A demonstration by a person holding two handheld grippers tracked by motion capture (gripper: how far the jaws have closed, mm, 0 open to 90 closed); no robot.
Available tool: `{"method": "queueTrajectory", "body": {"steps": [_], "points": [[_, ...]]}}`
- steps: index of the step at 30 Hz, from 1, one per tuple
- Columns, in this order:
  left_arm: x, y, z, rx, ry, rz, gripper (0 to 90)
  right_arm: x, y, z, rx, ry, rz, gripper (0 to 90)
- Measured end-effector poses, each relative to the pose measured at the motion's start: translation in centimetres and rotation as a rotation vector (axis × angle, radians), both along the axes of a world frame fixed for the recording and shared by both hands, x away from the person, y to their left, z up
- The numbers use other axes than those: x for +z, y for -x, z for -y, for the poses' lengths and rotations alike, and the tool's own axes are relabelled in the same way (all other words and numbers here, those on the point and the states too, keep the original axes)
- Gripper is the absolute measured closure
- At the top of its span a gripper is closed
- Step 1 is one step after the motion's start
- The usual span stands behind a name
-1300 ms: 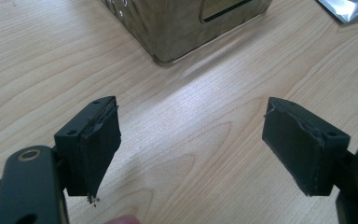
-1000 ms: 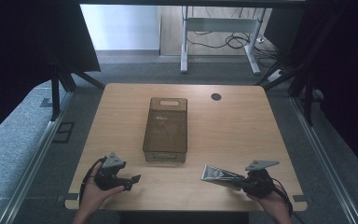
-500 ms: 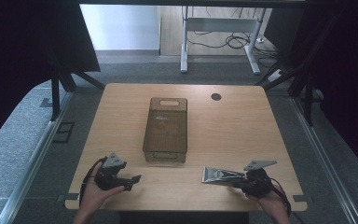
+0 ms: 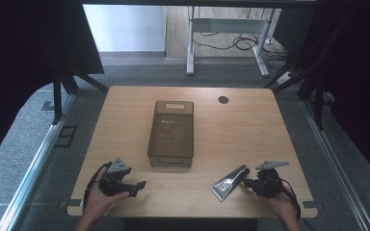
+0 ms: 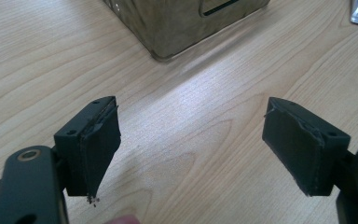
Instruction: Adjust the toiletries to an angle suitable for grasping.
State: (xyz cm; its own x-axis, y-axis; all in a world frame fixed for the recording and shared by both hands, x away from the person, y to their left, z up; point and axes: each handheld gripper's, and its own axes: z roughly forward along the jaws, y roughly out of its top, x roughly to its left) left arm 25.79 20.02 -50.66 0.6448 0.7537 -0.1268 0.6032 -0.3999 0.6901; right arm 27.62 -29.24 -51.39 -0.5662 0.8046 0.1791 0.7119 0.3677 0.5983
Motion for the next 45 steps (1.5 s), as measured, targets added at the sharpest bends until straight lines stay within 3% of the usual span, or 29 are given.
{"method": "queueTrajectory", "body": {"steps": [8,11,18,22,23,28,32,36,45], "points": [[0.0,0.0,-0.1,0.003,0.000,-0.002,19.3,-0.1,-1.6,-0.4,-0.020,0.006,0.012,90.0],[0.0,0.0,-0.1,0.007,0.002,-0.005,19.3,-0.1,-1.5,-0.4,-0.021,0.005,0.014,90.0],[0.0,0.0,0.0,0.002,0.000,-0.001,19.3,1.3,-0.5,-0.3,-0.030,0.001,0.068,90.0],[0.0,0.0,0.1,0.001,-0.003,-0.002,19.2,2.2,0.2,-1.4,0.008,-0.001,0.099,90.0],[0.0,0.0,0.1,-0.001,-0.003,-0.003,19.2,2.5,0.4,-2.3,0.041,-0.002,0.108,90.0],[-0.1,0.0,0.2,-0.005,-0.008,-0.006,19.2,2.5,0.6,-4.7,0.110,0.004,0.103,90.0],[-0.1,0.0,0.2,-0.005,-0.006,-0.005,19.2,1.4,0.6,-7.3,0.176,0.029,0.070,90.0],[-0.1,0.0,0.2,-0.005,-0.006,-0.006,19.1,0.3,0.3,-8.4,0.202,0.044,0.044,90.0],[-0.2,0.0,0.3,-0.010,-0.008,-0.013,19.0,-0.2,0.3,-9.1,0.222,0.054,0.029,90.0]]}}
